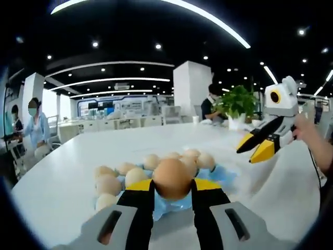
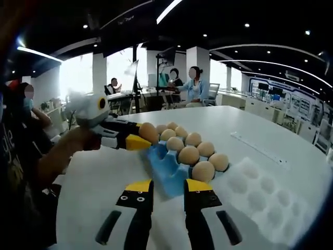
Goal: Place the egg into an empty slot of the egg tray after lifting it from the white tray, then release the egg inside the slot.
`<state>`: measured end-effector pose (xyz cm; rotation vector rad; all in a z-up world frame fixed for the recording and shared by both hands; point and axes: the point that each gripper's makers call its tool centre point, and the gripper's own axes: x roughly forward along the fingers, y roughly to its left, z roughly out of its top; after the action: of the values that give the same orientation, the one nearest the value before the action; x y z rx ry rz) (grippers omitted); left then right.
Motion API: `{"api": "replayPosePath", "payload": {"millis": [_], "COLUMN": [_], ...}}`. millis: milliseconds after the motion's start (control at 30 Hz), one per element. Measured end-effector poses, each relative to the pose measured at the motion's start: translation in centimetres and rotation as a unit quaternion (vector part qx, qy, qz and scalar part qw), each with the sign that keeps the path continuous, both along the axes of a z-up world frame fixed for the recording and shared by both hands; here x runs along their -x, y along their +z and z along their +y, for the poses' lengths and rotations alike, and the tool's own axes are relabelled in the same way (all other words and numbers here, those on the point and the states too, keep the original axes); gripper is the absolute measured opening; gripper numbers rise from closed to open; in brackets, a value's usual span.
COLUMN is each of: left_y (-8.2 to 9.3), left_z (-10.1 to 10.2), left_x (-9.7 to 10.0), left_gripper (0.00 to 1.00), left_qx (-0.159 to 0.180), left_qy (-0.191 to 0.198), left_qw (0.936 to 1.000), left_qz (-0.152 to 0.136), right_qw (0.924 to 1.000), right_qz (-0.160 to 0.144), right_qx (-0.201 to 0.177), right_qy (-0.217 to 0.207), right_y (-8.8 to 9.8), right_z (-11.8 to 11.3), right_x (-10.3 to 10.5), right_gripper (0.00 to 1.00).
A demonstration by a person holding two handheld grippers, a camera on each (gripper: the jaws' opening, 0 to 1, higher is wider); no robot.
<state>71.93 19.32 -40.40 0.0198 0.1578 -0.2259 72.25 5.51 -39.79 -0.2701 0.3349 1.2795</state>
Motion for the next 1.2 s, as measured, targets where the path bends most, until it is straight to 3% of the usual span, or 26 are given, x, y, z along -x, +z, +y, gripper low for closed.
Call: {"api": "replayPosePath", "payload": {"millis": [367, 433, 500, 733, 1200], "left_y": [-0.8, -1.5, -2.1, -1.9, -1.9], "left_z": [2.4, 2.7, 2.5, 2.1, 2.2], "left_x": [0.2, 0.1, 0.0, -0.2, -0.2], "left_gripper": [0.28, 0.28, 0.28, 0.28, 0.27], "left_qx": [-0.012, -0.026, -0.028, -0.010, -0.019], "left_qy": [0.042, 0.047, 0.045, 0.037, 0.039], "left_qw": [0.9990, 0.9983, 0.9981, 0.9990, 0.9988], "left_qz": [0.012, 0.025, 0.032, 0.024, 0.023], "right_qw": [1.0000, 0.9999, 0.9999, 0.9999, 0.9998], "right_qz": [0.005, 0.005, 0.004, 0.006, 0.006], "right_qx": [0.004, 0.004, 0.007, 0.011, 0.011], "right_qy": [0.006, 0.010, 0.013, 0.012, 0.014], "right_y": [-0.4, -0.4, -0.5, -0.7, -0.7], "right_z": [0.2, 0.3, 0.5, 0.5, 0.6], "right_x": [0.6, 0.8, 0.9, 0.8, 0.8], "right_gripper": [0.25, 0.25, 0.25, 0.25, 0.25]}}
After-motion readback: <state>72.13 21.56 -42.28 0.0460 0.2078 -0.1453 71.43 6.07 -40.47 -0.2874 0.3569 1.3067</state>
